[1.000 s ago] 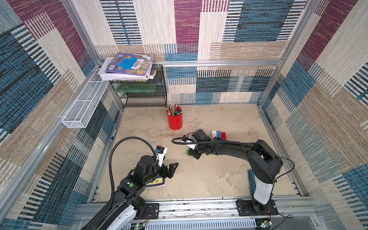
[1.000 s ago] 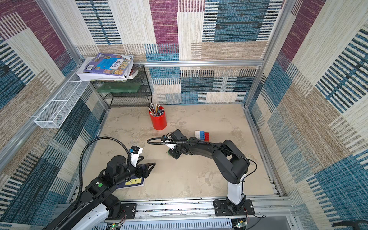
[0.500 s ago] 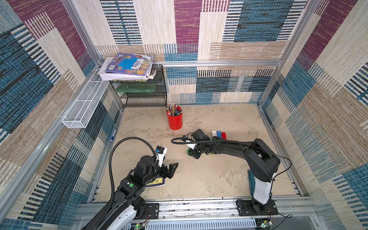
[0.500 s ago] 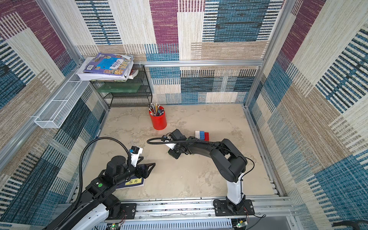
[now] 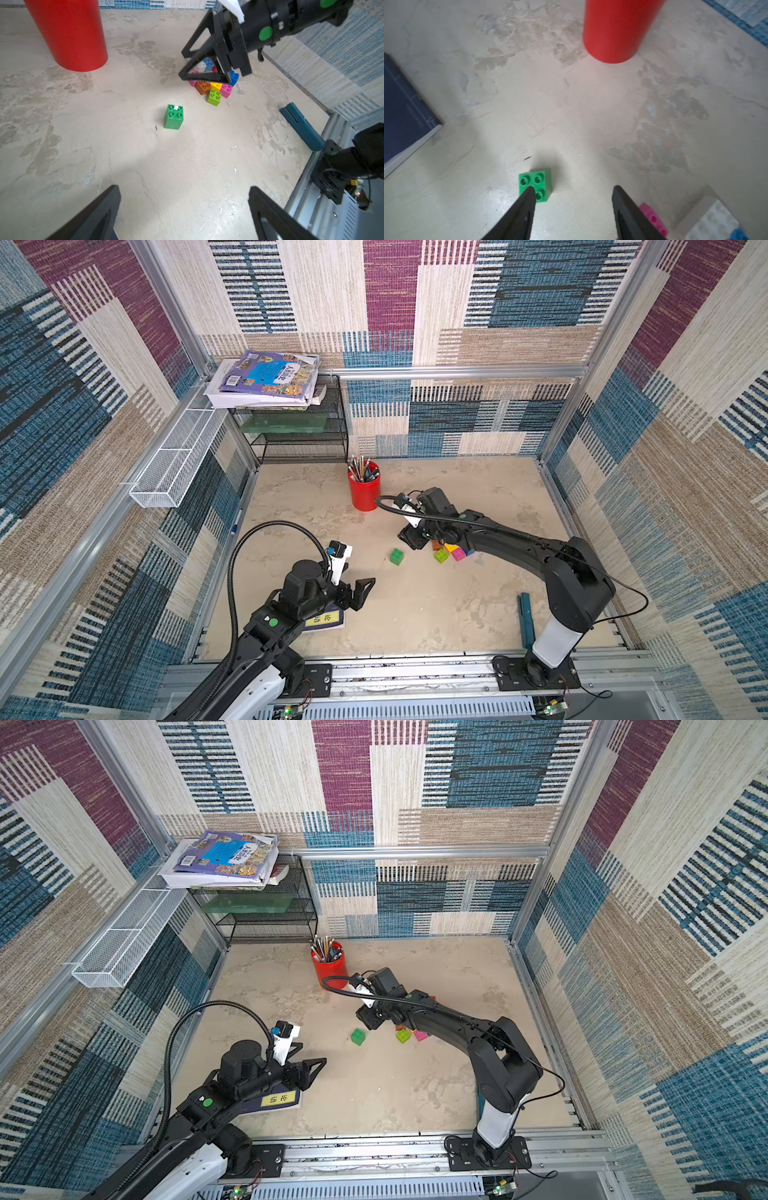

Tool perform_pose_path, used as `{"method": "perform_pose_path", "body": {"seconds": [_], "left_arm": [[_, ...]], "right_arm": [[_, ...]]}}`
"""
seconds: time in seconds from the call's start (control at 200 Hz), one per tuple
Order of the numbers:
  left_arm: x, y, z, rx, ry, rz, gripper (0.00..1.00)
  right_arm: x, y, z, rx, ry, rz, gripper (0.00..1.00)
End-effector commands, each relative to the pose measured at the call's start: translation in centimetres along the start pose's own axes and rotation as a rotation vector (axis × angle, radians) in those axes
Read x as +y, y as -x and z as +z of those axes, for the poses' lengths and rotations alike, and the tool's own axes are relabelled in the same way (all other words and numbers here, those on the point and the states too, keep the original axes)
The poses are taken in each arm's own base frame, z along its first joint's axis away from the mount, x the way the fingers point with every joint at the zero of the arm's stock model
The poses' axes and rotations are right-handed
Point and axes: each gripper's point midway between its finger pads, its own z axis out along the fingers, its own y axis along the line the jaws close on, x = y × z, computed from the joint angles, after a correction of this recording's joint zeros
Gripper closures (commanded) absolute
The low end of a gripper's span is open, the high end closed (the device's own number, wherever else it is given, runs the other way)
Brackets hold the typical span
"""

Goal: Assemble the letter f with lego
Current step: Place the lego brick at the center of the board, then pick up the lego brick from the center of the board.

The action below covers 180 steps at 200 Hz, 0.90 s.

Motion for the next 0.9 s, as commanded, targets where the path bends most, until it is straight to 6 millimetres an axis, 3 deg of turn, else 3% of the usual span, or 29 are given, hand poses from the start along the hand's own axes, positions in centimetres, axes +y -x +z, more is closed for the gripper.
{"method": "perform_pose_path", "body": {"seconds": [0.0, 0.175, 0.366, 0.621, 0.896], "left_arm": [[-1.7, 1.0, 0.3, -0.019, -0.096, 0.091, 0.01], [0.3, -0.4, 1.7, 0.044, -0.004, 0.067, 0.01], [-0.1, -1.0, 2.7, 0.092, -0.043, 0.067, 0.01], [0.0, -1.1, 2.6, 0.073, -0.037, 0.071, 0.01], [0.2, -1.0, 2.3, 0.057, -0.024, 0.072, 0.01]], "right_arm": [[-3.8, 0.1, -0.7, 0.001, -0.153, 0.121, 0.34], [-9.5, -1.7, -1.0, 0.049, -0.348, 0.287, 0.31], [-13.9, -4.1, -0.2, 0.1, -0.446, 0.448, 0.3], [-15.7, -5.3, 1.8, 0.148, -0.456, 0.511, 0.33], [-16.0, -6.8, 3.6, 0.194, -0.454, 0.541, 0.41]]}}
